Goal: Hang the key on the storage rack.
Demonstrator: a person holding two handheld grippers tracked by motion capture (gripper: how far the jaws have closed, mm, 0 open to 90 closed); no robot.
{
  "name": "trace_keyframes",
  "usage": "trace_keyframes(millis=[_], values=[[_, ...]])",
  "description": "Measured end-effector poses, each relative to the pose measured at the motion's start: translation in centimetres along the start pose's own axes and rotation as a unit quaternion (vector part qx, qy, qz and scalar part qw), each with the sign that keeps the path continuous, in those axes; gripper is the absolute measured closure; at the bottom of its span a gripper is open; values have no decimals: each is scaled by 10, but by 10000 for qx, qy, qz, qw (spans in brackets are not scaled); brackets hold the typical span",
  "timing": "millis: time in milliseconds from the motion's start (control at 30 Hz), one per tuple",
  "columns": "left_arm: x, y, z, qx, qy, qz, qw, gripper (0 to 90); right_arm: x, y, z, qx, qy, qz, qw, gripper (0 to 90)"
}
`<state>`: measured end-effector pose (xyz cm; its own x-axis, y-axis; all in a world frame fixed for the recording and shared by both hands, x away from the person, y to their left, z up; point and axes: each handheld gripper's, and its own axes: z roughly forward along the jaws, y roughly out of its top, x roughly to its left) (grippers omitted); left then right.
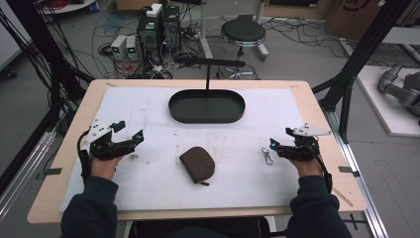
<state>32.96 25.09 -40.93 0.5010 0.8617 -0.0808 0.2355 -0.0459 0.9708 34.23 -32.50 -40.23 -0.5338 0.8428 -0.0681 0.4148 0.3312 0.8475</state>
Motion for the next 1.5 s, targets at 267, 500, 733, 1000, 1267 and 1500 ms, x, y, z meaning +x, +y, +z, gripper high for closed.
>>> trace_keyframes(millis=[267, 500, 733, 1000, 1267, 1500], values=[[0, -1, 3, 14, 4, -14, 10000, 194, -1, -2, 0, -6, 19, 49, 10000, 244], [1, -2, 3, 35, 27, -42, 10000, 195, -2, -3, 0, 4, 36, 96, 9999, 245], [1, -1, 3, 31, 10, -9, 10000, 197, -1, -3, 0, 72, 133, 47, 9999, 292], [-1, -2, 2, 68, -50, 31, 10000, 204, 4, -4, 3, 321, 343, -130, 9988, 457], [0, -3, 5, 136, -26, -32, 9999, 210, 1, -12, 9, 726, 556, -174, 9957, 606], [0, -4, 5, 182, -52, -34, 9998, 212, 7, -15, 18, 1031, 837, -287, 9907, 703]])
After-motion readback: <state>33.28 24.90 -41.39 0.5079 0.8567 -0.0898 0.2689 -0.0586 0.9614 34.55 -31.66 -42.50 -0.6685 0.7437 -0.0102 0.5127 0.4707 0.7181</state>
